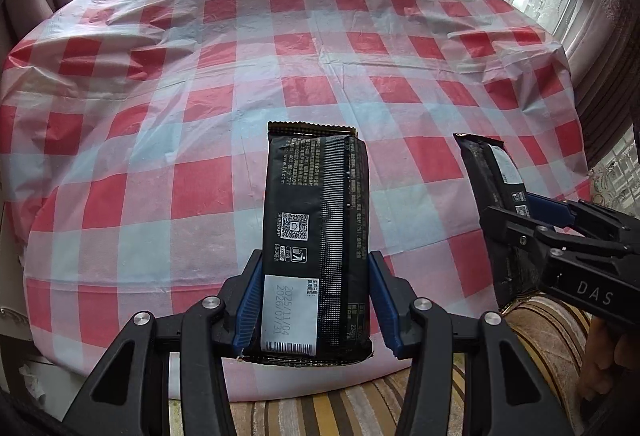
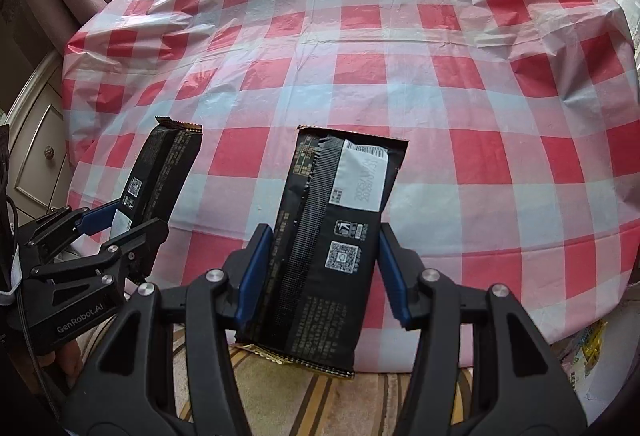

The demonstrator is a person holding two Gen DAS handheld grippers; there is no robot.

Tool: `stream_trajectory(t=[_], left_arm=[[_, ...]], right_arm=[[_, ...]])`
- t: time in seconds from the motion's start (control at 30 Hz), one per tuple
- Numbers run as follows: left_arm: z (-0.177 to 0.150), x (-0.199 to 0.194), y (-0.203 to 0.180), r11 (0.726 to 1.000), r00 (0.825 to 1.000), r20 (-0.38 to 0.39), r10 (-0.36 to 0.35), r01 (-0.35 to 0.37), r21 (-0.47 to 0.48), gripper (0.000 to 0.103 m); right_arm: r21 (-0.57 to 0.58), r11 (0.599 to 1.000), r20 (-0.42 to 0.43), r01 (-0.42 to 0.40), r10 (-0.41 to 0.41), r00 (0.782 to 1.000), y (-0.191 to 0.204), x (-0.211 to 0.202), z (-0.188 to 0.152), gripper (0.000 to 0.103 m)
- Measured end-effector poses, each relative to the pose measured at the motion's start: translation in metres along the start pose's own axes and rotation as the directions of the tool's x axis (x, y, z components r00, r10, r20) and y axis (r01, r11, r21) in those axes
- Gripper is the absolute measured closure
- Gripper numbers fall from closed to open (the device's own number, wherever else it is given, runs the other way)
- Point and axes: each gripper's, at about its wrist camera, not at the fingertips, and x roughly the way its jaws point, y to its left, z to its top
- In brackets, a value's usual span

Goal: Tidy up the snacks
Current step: 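Carry both dark bars over the white box and open both tools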

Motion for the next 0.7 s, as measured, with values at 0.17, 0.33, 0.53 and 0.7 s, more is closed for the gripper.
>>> stream_trajectory(t=[0.17,0.33,0.53,0.7], left_arm=[[0.006,-0.002,-0.038,0.997,0.999,0.001,-0.041,0.041,0.064,0.052],[0.009,-0.006,-0.065,0.992,0.998,0.004,-0.064,0.063,0.112,0.053],[0.012,-0.009,-0.09,0.984,0.996,0.007,-0.085,0.083,0.155,0.052],[0.011,-0.012,-0.107,0.978,0.994,0.009,-0.106,0.103,0.181,0.053]], right_arm=[[0.036,0.999,0.017,0.024,-0.024,1.0,-0.027,-0.018,-0.01,0.047],[0.077,0.997,0.025,0.029,-0.031,0.999,-0.045,-0.028,-0.018,0.047],[0.117,0.992,0.03,0.043,-0.047,0.998,-0.065,-0.037,-0.029,0.047],[0.142,0.989,0.038,0.046,-0.052,0.998,-0.079,-0.047,-0.036,0.047]])
